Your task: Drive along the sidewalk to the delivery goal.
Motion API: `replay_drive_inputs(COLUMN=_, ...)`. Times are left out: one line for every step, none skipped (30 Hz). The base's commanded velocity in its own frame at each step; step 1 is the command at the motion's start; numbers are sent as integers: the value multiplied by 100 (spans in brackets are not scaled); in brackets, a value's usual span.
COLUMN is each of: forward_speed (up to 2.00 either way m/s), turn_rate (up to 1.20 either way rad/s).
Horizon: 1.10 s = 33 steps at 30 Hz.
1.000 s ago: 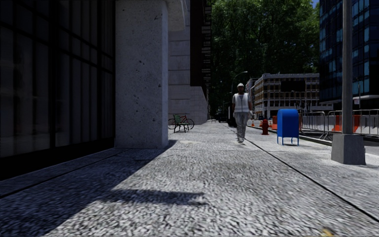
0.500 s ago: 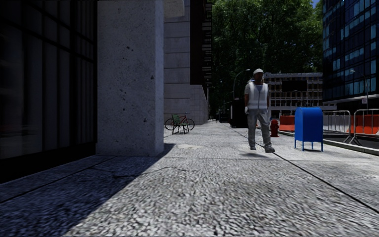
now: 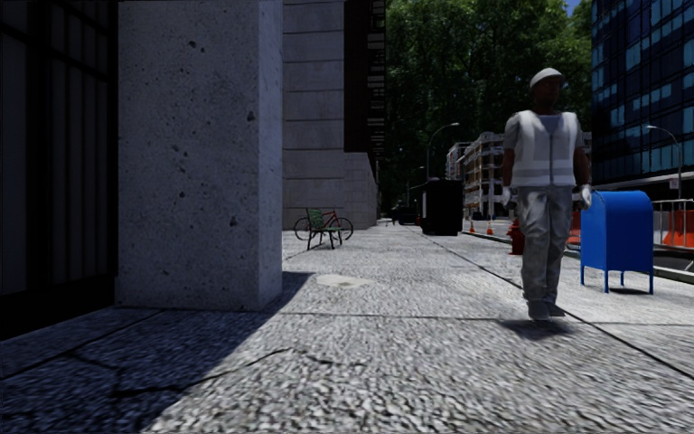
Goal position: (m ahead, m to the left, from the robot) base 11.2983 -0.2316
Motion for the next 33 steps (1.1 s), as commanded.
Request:
replay_drive_inputs(forward_speed=200, turn_rate=-21)
replay_drive_inputs(forward_speed=200, turn_rate=-21)
replay_drive_inputs(forward_speed=200, turn_rate=-21)
replay_drive_inputs(forward_speed=200, turn_rate=-21)
replay_drive_inputs(forward_speed=200, turn_rate=-22)
replay_drive_inputs(forward_speed=200, turn_rate=-29)
replay_drive_inputs(forward_speed=200, turn_rate=-34)
replay_drive_inputs(forward_speed=200, turn_rate=-34)
replay_drive_inputs(forward_speed=200, turn_rate=-35)
replay_drive_inputs(forward_speed=200, turn_rate=-35)
replay_drive_inputs(forward_speed=200, turn_rate=-35)
replay_drive_inputs(forward_speed=200, turn_rate=-35)
replay_drive_inputs(forward_speed=200, turn_rate=-35)
replay_drive_inputs(forward_speed=200, turn_rate=-36)
replay_drive_inputs(forward_speed=200, turn_rate=-36)
replay_drive_inputs(forward_speed=200, turn_rate=-36)
replay_drive_inputs(forward_speed=200, turn_rate=-36)
replay_drive_inputs(forward_speed=200, turn_rate=-36)
replay_drive_inputs(forward_speed=200, turn_rate=-36)
replay_drive_inputs(forward_speed=200, turn_rate=-36)
replay_drive_inputs(forward_speed=200, turn_rate=-36)
replay_drive_inputs(forward_speed=200, turn_rate=-36)
replay_drive_inputs(forward_speed=200, turn_rate=-36)
replay_drive_inputs(forward_speed=200, turn_rate=-36)
replay_drive_inputs(forward_speed=200, turn_rate=-36)
replay_drive_inputs(forward_speed=200, turn_rate=-36)
replay_drive_inputs(forward_speed=200, turn_rate=-36)
replay_drive_inputs(forward_speed=200, turn_rate=-36)
replay_drive_inputs(forward_speed=200, turn_rate=-36)
replay_drive_inputs(forward_speed=200, turn_rate=-36)
replay_drive_inputs(forward_speed=200, turn_rate=-36)
replay_drive_inputs(forward_speed=200, turn_rate=-36)
replay_drive_inputs(forward_speed=200, turn_rate=-35)
